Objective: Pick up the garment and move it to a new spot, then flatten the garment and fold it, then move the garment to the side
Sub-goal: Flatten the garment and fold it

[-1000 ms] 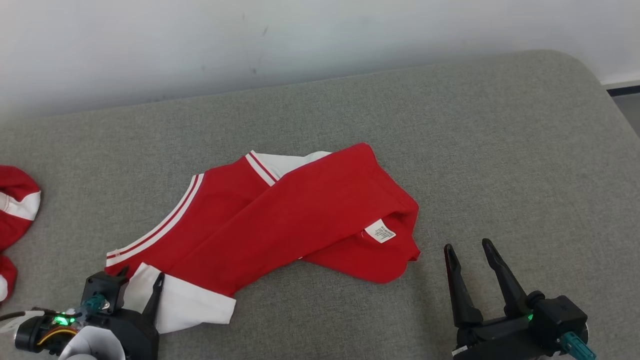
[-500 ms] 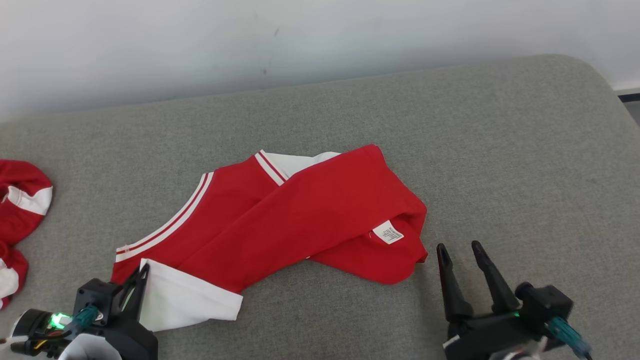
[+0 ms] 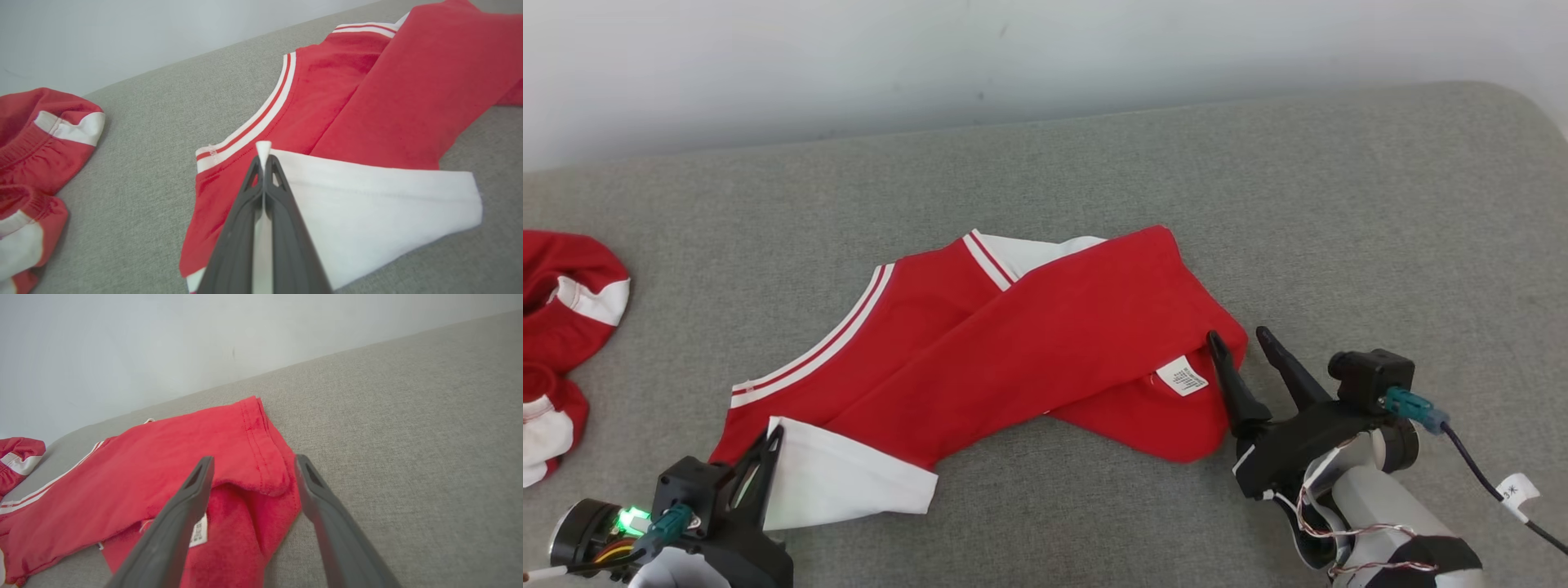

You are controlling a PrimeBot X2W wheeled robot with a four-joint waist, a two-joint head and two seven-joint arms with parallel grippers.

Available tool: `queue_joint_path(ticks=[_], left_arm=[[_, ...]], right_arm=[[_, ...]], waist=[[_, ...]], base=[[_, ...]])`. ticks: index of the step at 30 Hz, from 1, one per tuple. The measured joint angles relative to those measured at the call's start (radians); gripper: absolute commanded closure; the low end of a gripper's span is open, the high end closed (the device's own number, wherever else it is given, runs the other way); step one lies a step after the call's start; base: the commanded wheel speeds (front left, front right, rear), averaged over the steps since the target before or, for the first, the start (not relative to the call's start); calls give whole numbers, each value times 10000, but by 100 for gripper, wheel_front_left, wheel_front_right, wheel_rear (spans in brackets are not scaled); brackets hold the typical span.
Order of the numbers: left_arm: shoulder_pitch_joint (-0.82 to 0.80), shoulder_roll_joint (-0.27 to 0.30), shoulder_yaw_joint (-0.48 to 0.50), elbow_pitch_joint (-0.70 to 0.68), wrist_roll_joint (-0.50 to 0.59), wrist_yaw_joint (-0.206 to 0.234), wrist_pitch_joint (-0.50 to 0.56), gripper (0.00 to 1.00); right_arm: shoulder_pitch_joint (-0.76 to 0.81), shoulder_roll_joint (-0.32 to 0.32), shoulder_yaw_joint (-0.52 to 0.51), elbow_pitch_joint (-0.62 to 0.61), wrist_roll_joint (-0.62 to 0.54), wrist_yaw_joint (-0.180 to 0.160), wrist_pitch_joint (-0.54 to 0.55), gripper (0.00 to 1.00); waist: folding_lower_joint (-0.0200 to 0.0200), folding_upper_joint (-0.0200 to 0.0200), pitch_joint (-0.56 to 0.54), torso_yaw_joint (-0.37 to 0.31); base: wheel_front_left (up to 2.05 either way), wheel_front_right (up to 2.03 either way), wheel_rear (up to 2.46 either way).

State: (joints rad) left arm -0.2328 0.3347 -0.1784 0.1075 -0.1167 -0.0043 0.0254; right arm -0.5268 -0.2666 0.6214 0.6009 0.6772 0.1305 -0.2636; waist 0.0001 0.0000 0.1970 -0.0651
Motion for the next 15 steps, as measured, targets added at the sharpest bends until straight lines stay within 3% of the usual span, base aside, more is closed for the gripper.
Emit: queue_joint_path(ticks=[11, 12, 13, 14, 15], left_arm=[[-132, 81, -86, -67, 0, 61, -56, 100], [-132, 92, -86, -75, 0, 65, -56, 100], [-132, 100, -86, -84, 0, 75, -56, 100], [-132, 113, -88, -90, 0, 79, -56, 100], [-132, 140, -84, -90, -2, 98, -56, 100]], right_arm=[[-767, -205, 1266, 1018, 1340, 0, 50, 0], [-817, -222, 1348, 1049, 1367, 0, 44, 35], [-863, -242, 1430, 1078, 1423, 0, 36, 62], [-914, -267, 1511, 1116, 1423, 0, 36, 100], [-970, -278, 1526, 1122, 1423, 0, 35, 100]], waist=[[0, 0, 244, 142], [0, 0, 262, 139], [0, 0, 276, 135], [0, 0, 286, 130], [0, 0, 291, 122]], base=[[0, 0, 0], [0, 0, 0], [0, 0, 0], [0, 0, 0], [0, 0, 0]])
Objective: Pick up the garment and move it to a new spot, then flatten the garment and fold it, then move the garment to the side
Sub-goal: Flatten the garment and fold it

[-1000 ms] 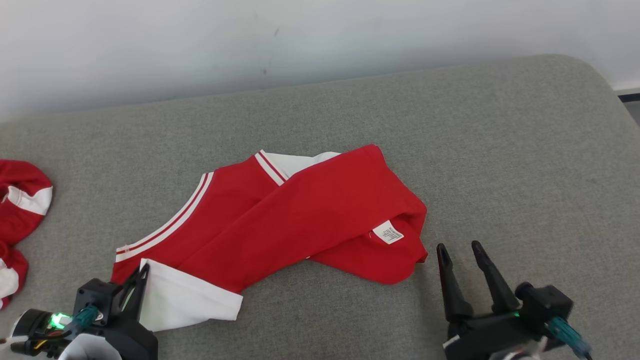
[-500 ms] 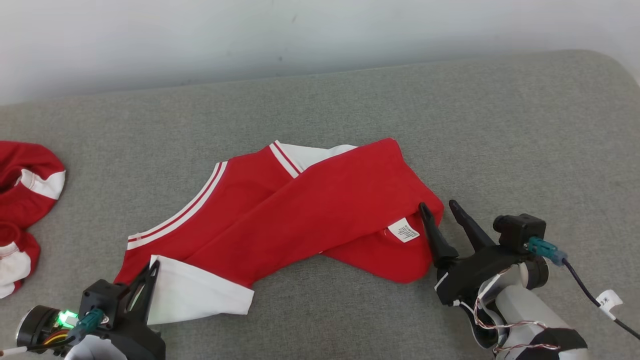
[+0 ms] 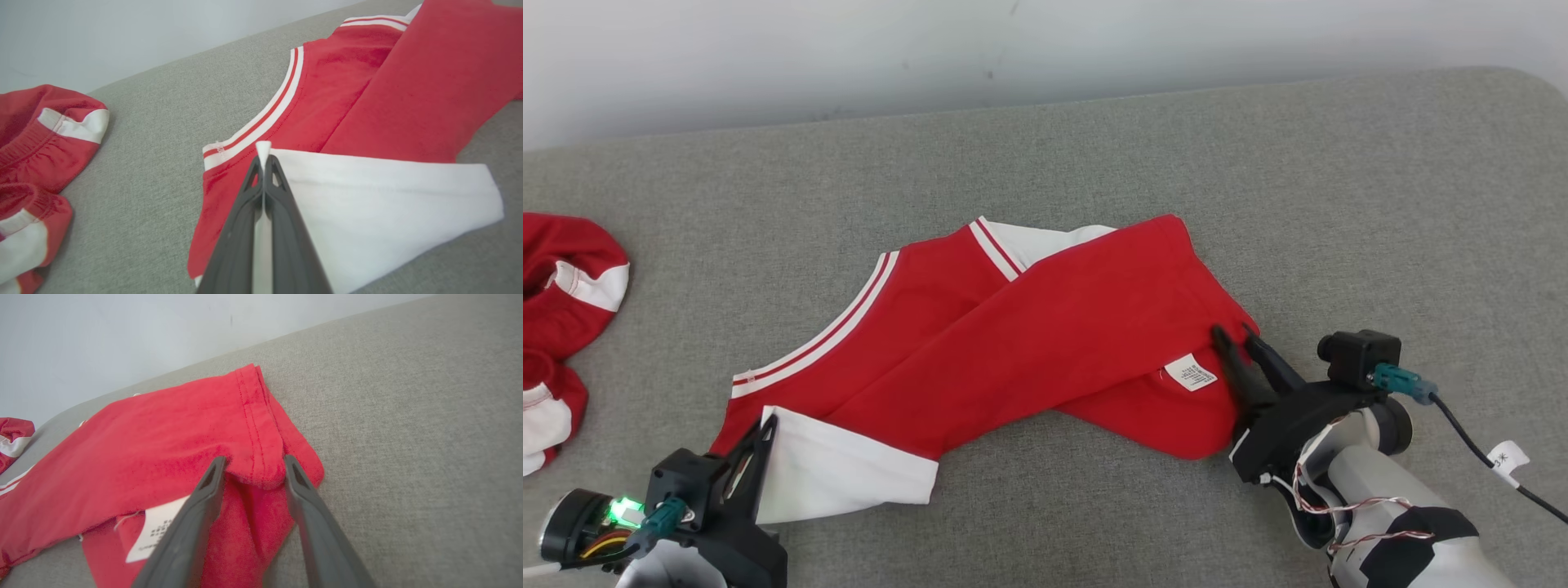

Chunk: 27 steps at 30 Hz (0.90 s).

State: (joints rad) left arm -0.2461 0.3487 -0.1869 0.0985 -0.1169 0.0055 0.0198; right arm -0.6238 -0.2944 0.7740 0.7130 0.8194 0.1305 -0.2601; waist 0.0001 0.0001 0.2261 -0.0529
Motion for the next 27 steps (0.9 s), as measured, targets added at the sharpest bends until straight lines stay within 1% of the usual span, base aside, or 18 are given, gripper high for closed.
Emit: queue_joint_path(ticks=[5, 11, 15, 19, 22, 27], left_arm=[[-6, 148, 61, -144, 4, 67, -230, 100], [-121, 313, 345, -594, -63, 155, -1106, 100], [-375, 426, 583, -1122, -286, 115, -1605, 100], [-841, 593, 855, -1611, -598, -56, -1973, 100], [-1304, 731, 982, -2006, -892, -364, -2121, 100], [-2328, 1078, 1081, -2309, -1283, -755, -1944, 100]], right_arm=[[-49, -163, -207, -376, -125, 0, -10, 100], [154, -506, -679, -1267, -247, 0, -12, 100], [170, -895, -991, -1956, -407, 0, -10, 100], [101, -1352, -1212, -2592, -462, 0, -10, 100], [-136, -1797, -1289, -2970, -483, 0, -10, 100], [-792, -2535, -1321, -3459, -349, 0, 73, 100]], waist=[[-1, 1, -56, -48], [-1, 0, -350, -123], [-1, 0, -633, -189], [-1, -1, -968, -245], [-2, 0, -1243, -283], [-2, 0, -1699, -352]], base=[[0, 0, 0], [0, 0, 0], [0, 0, 0], [0, 0, 0], [0, 0, 0], [0, 0, 0]])
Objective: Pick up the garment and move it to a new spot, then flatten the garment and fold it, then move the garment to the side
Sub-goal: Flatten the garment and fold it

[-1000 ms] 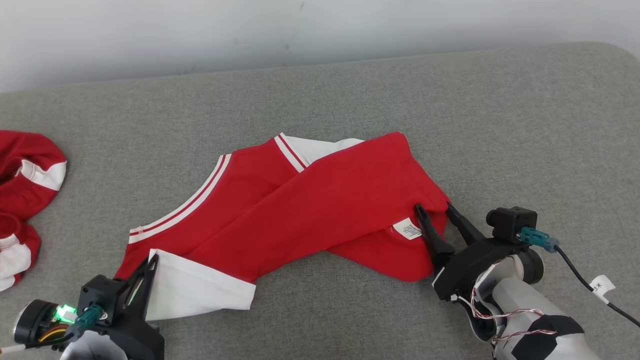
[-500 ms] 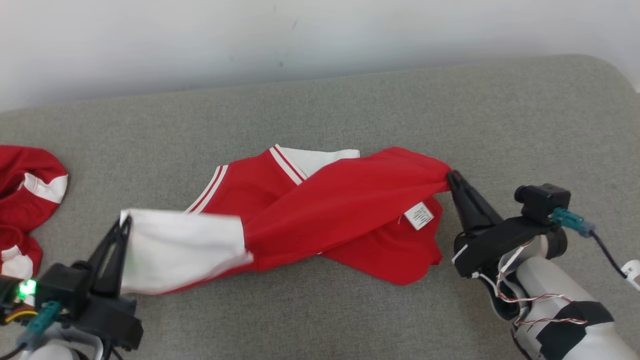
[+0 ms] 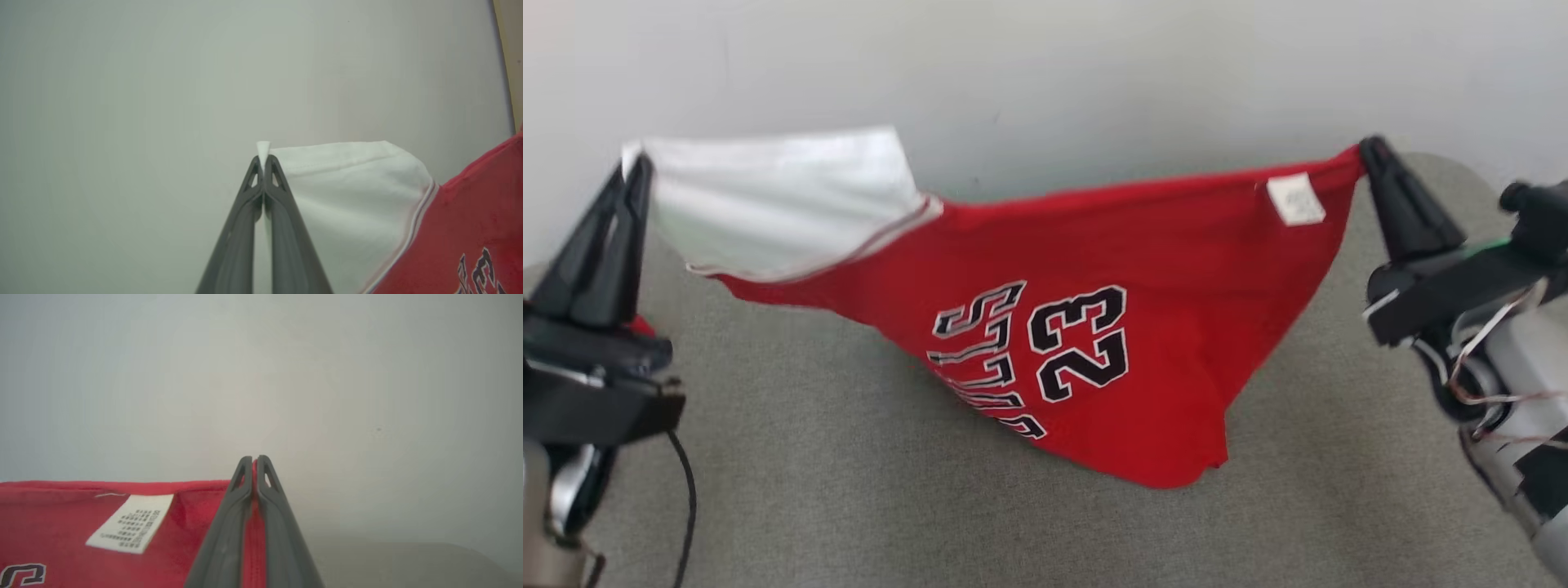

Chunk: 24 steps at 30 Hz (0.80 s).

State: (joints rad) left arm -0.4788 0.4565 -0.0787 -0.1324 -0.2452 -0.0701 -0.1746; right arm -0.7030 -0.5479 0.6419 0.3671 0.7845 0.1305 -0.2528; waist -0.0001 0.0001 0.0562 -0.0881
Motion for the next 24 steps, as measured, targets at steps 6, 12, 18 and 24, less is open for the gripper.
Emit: queue_joint_path(ticks=[6, 12, 18, 24], left_arm=[[-1745, 405, -307, -280, -211, -345, 437, 100], [-3348, 715, -807, -297, -384, -514, 844, 100], [-4619, 986, -1319, 67, -554, -575, 1032, 100], [-5313, 1235, -1668, 589, -698, -600, 1026, 100]], right_arm=[[-1087, -763, 25, -556, 21, 0, 347, 100], [-1946, -1223, -23, -1047, -71, 0, 683, 100], [-2423, -1511, -148, -1342, -173, 0, 961, 100], [-2561, -1661, -272, -1542, -98, 0, 1212, 100]], waist=[[0, 0, -456, -96], [0, 0, -711, -182], [0, 0, -871, -159], [0, 0, -1012, -118]], base=[[0, 0, 0], [0, 0, 0], [0, 0, 0], [0, 0, 0]])
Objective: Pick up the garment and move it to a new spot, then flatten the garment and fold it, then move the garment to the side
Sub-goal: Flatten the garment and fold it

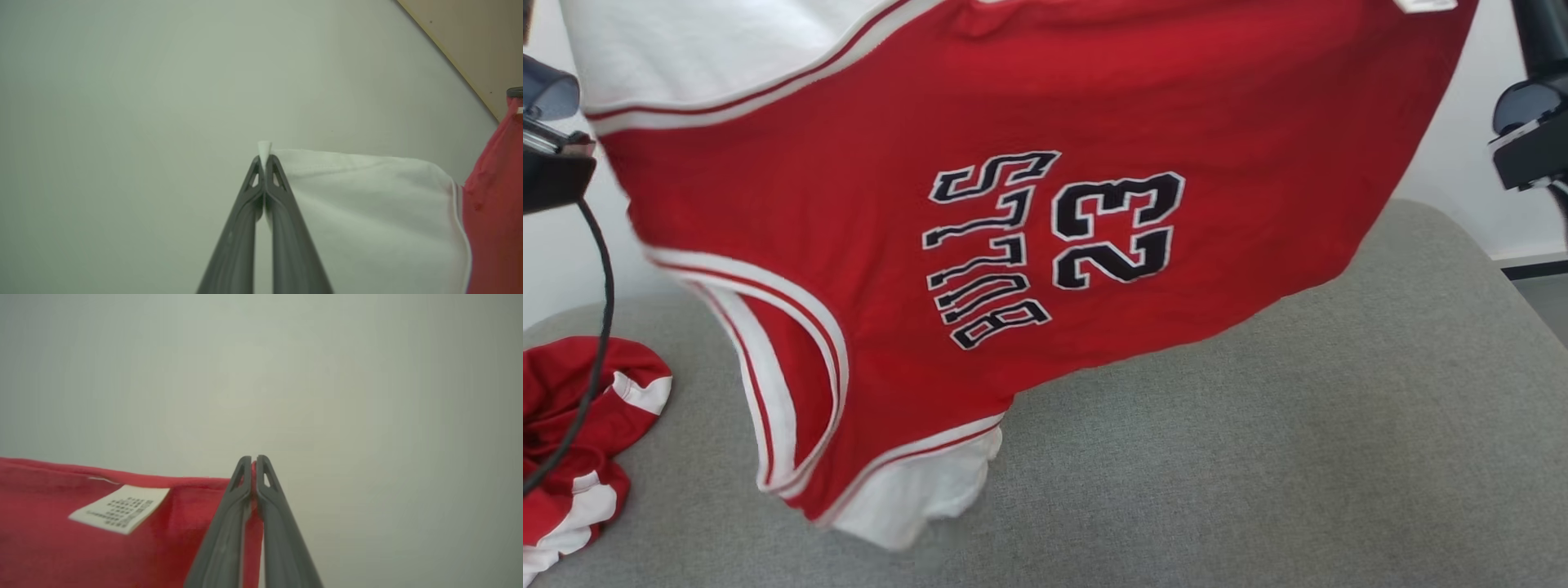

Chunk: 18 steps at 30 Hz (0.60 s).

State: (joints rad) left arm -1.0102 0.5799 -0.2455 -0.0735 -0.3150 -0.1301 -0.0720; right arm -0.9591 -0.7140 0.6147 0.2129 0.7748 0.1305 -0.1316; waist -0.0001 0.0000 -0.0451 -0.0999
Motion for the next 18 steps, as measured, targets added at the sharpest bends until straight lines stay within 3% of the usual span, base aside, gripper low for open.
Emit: queue_joint_path(ticks=[8, 13, 18], left_arm=[[-582, 224, -976, 922, -389, -8, -205, 100], [-1525, 291, -2213, 2401, -694, -6, -938, 100], [-3349, -65, -3041, 4305, -573, -6, -1682, 100]], right_arm=[[-277, -35, -31, 240, 184, 0, 236, 100], [-1024, 713, 458, 1342, 234, 0, 255, 100], [-2408, 1569, 993, 2920, 159, 0, 196, 100]], waist=[[0, 0, 140, 92], [2, 0, 384, 127], [2, 1, 883, 133]], base=[[0, 0, 0], [0, 0, 0], [0, 0, 0]])
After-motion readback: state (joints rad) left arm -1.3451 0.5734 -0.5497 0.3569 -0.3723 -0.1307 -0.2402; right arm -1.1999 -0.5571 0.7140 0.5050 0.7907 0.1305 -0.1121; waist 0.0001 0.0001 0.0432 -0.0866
